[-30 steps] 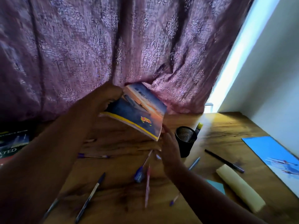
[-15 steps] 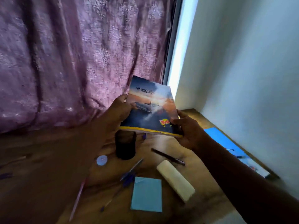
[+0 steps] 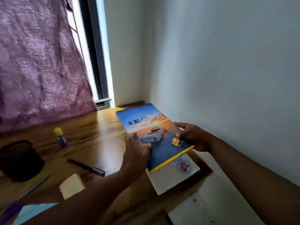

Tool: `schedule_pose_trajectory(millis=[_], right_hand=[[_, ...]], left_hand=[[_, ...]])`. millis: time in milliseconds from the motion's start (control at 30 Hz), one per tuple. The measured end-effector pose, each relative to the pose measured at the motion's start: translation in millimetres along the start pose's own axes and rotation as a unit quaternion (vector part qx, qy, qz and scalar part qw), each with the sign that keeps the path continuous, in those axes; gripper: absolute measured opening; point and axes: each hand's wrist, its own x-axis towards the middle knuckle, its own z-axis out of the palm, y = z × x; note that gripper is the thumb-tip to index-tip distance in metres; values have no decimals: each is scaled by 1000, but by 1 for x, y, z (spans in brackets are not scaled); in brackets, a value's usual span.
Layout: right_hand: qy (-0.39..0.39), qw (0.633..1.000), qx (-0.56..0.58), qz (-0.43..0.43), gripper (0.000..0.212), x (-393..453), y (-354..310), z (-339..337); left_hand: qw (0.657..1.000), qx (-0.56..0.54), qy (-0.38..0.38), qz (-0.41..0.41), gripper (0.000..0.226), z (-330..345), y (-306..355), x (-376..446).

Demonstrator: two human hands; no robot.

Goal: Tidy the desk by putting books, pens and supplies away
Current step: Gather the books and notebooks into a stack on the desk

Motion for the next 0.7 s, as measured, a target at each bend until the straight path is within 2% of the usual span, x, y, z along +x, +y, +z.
schedule_pose_trajectory(millis=[67,133,200,233,267,333,367,400,433,500,567,633,700], right_hand=[[33,998,-39,22,64,7,20,-12],[87,991,-98,26,56,7,39,-14],[134,967,-217,19,40,6,56,-13],[148,942,-300,21,36,4,64,-13],[161,903,-398,31,37,2,71,-12],[193,776,-599,37,42,0,78,-7],[206,719,-664,9,42,0,81,-1],[211,687,-694,-28,45,2,85,5],[202,684,-699,-57,51,4,89,11],[142,716,-679,-74,67,7,101,23],[97,728,-675,-71,79,9,117,31],[97,738,-664,-72,87,8,123,29],[93,733,-671,-58,89,8,122,28]], left_hand=[[997,47,-29,-46,65,28,-9,-6],[985,139,-72,-79,87,45,-21,-8],[967,222,-100,-80,88,57,-39,-7],[954,266,-121,-69,86,59,-44,-8],[940,305,-145,-55,82,61,-48,-11],[919,350,-178,-39,82,62,-51,-17],[916,357,-181,-30,88,61,-52,-19],[915,361,-179,-21,94,60,-53,-20],[913,367,-179,-12,99,60,-55,-21],[909,379,-177,-5,103,60,-55,-22],[906,383,-179,-8,106,60,-55,-22],[903,387,-188,-6,115,60,-53,-21],[897,392,-205,-1,121,54,-52,-20]])
